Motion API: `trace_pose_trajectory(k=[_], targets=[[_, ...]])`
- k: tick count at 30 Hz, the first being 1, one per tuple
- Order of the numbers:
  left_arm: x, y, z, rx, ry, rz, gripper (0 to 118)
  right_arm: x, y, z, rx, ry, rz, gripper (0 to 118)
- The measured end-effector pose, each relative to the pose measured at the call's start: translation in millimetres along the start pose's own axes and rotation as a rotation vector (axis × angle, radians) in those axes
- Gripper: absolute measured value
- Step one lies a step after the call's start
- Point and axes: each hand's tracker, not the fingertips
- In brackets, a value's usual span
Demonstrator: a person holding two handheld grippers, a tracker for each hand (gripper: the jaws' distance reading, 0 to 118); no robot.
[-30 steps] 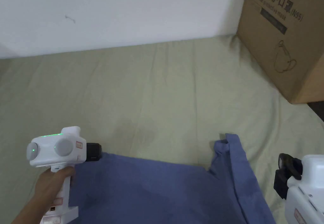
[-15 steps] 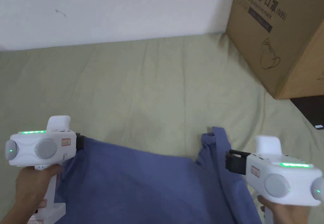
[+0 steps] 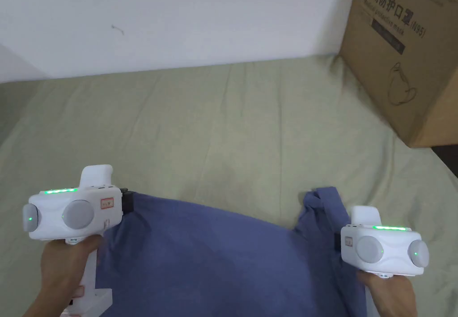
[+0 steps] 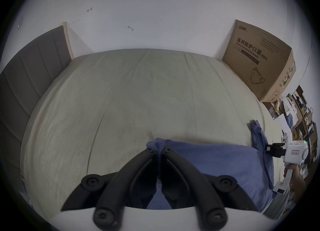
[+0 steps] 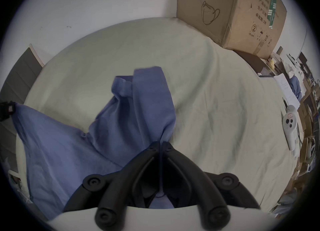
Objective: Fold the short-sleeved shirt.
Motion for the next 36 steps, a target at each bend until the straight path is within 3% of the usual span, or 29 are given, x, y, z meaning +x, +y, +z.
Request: trace_pose_trajectory(k=[3,11,18,27,36], targets=[[-3,-5,12,0.009,0.001,0.030,2,5,2,29,0.082,-0.016,0.030,1],[-12,-6,85,0.125,-0.003,0.086,2,8,22,139,0.322,0.079,0.086,1],[-28,35,178,0.314,0.040,0.071,2,-19,76,239,0.564,0.146,0.124,1],[-41,126,279,0.555,0.111,0.042,2,-61,173,326,0.825,0.253,0.131,1],[-37,196,324,0.712,0.155,0.004,2,-65,255,362,0.939,0.340,0.067,1]])
